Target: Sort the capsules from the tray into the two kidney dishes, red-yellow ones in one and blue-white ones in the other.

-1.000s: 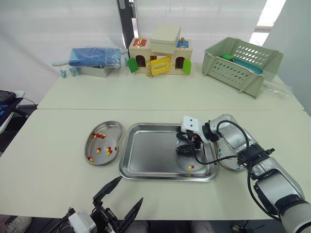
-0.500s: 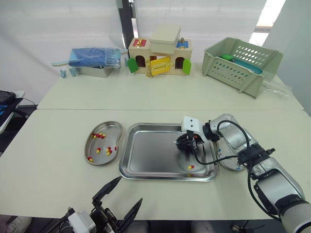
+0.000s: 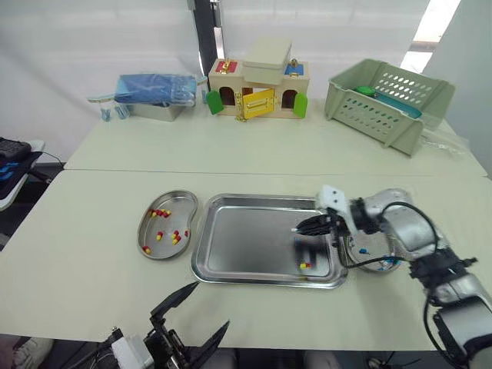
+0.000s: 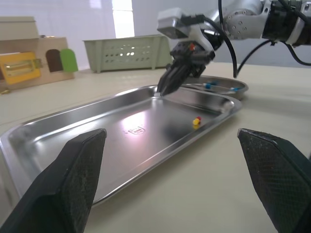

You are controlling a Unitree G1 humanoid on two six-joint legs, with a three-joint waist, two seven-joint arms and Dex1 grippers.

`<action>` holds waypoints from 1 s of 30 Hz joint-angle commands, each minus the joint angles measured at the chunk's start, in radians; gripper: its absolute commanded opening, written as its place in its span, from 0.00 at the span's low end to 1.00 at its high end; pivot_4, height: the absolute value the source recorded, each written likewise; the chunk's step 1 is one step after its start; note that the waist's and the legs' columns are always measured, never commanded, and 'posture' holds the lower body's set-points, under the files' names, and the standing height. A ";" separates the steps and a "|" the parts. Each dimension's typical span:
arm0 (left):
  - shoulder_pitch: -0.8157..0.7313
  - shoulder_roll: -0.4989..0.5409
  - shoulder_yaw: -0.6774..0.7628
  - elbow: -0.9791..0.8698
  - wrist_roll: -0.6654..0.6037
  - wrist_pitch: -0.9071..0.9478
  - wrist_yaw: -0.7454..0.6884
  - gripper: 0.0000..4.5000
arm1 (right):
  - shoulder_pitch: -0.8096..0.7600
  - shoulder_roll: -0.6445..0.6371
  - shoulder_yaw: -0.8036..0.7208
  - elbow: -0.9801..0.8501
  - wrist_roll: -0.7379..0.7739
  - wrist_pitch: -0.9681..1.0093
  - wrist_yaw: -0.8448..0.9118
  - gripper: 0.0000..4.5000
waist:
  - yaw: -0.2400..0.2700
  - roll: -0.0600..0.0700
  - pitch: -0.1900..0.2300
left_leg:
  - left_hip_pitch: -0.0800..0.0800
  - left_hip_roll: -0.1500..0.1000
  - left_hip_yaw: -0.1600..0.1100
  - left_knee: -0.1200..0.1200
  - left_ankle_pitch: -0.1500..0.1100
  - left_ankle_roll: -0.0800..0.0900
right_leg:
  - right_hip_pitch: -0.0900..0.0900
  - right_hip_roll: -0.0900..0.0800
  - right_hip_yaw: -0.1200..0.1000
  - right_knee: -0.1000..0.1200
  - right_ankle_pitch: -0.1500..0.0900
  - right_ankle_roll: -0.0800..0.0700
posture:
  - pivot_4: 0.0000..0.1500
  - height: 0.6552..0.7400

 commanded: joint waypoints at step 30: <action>-0.127 0.091 -0.023 0.032 -0.104 0.013 -0.161 1.00 | 0.370 -0.264 -0.380 -0.161 0.178 0.146 -0.148 0.78 | -0.003 0.000 0.000 | 0.002 0.000 0.001 0.000 0.000 0.000 | 0.003 0.000 0.001 0.000 0.000 0.000 | 1.00 1.00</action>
